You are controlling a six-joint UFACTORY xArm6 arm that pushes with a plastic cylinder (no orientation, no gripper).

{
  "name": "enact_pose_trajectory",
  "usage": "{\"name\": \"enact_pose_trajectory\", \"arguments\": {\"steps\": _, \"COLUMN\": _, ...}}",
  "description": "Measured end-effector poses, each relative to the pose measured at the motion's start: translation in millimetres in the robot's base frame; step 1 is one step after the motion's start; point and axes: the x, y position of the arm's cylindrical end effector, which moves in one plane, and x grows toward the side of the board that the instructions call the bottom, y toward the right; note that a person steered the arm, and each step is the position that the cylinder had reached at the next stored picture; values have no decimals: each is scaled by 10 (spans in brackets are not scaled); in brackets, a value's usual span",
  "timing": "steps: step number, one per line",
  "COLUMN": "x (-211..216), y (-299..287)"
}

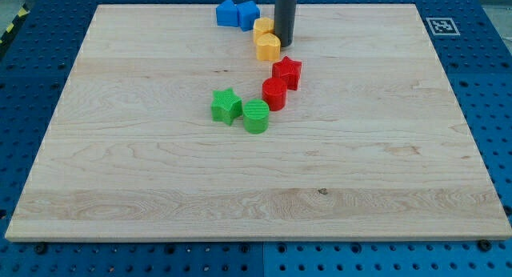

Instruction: Push the yellow hexagon towards the top left

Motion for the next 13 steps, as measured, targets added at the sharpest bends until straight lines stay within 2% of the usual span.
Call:
{"name": "enact_pose_trajectory", "arguments": {"steps": 1, "x": 0, "y": -19}}
{"name": "enact_pose_trajectory", "arguments": {"steps": 3, "x": -285, "y": 78}}
{"name": "enact_pose_trajectory", "arguments": {"steps": 6, "x": -305, "y": -642}}
{"name": "enact_pose_trajectory", "arguments": {"steps": 10, "x": 79, "y": -720}}
{"name": "enact_pose_trajectory", "arguments": {"steps": 13, "x": -145, "y": -1394}}
